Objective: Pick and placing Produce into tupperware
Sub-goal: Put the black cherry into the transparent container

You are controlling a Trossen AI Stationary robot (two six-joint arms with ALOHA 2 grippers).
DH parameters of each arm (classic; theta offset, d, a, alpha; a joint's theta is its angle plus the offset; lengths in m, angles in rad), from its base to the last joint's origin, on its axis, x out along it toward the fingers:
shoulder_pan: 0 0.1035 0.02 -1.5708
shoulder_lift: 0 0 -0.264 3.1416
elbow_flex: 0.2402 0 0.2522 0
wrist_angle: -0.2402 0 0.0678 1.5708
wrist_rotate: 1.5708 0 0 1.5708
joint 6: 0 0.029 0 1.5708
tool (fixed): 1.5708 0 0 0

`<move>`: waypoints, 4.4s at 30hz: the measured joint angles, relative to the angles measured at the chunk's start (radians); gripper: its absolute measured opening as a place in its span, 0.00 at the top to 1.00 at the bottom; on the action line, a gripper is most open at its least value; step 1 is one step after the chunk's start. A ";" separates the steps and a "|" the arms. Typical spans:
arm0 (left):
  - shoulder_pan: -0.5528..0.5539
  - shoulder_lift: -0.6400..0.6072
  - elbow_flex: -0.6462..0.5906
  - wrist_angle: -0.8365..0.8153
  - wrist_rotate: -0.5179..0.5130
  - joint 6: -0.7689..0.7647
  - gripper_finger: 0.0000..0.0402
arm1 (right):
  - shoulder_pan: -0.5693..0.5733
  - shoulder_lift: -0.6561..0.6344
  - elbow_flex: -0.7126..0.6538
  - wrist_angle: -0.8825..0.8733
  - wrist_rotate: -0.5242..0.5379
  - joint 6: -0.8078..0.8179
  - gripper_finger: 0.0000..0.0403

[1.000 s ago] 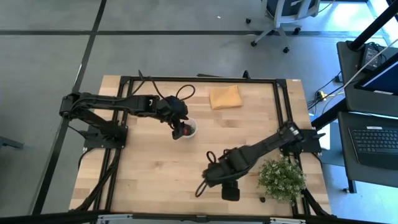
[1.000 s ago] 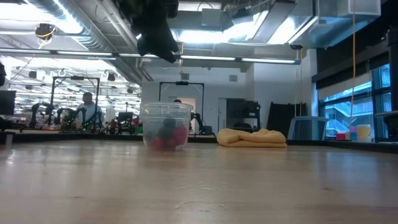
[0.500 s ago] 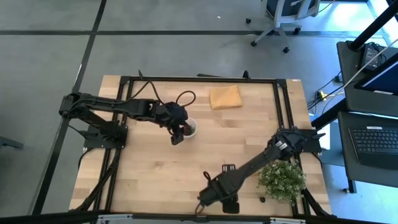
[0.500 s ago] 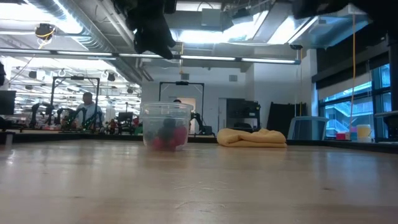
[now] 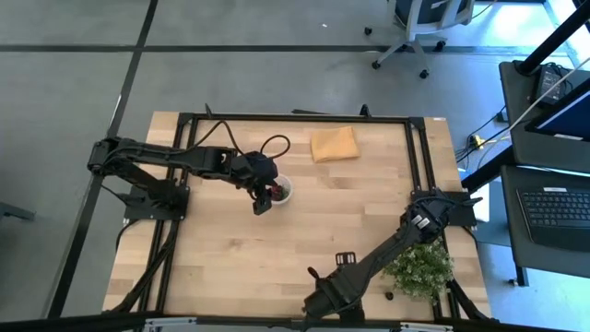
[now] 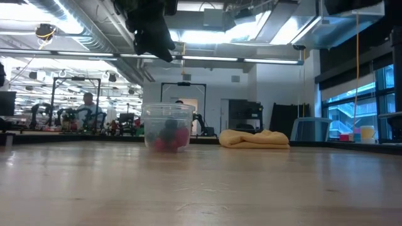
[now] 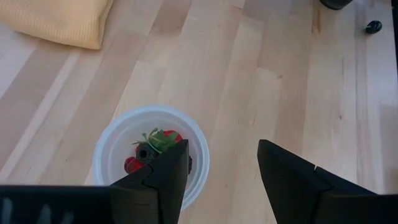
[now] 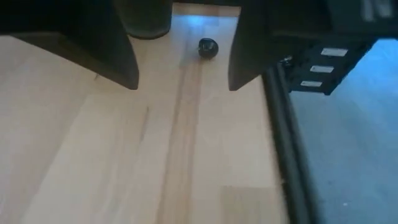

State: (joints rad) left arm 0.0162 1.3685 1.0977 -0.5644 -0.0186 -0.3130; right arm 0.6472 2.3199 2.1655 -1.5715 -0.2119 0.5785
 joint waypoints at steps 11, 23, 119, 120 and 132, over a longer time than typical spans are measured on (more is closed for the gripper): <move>0.000 0.000 0.000 -0.005 -0.001 0.000 0.54 | 0.015 0.001 -0.146 0.000 -0.114 0.171 0.24; 0.000 0.000 0.000 -0.005 0.000 0.000 0.54 | 0.079 0.001 -0.339 0.016 -0.240 0.043 0.26; 0.000 0.000 0.000 -0.003 -0.082 0.008 0.54 | 0.214 0.026 -0.504 0.199 -0.180 0.057 0.92; 0.000 0.000 0.000 -0.003 -0.082 0.008 0.54 | 0.214 0.026 -0.504 0.198 -0.184 0.045 0.96; 0.000 0.000 0.000 -0.003 -0.082 0.007 0.54 | 0.213 0.035 -0.438 0.173 -0.178 0.009 0.99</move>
State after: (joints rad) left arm 0.0162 1.3689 1.0977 -0.5671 -0.1001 -0.3061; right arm 0.8606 2.3547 1.7272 -1.3981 -0.3902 0.5873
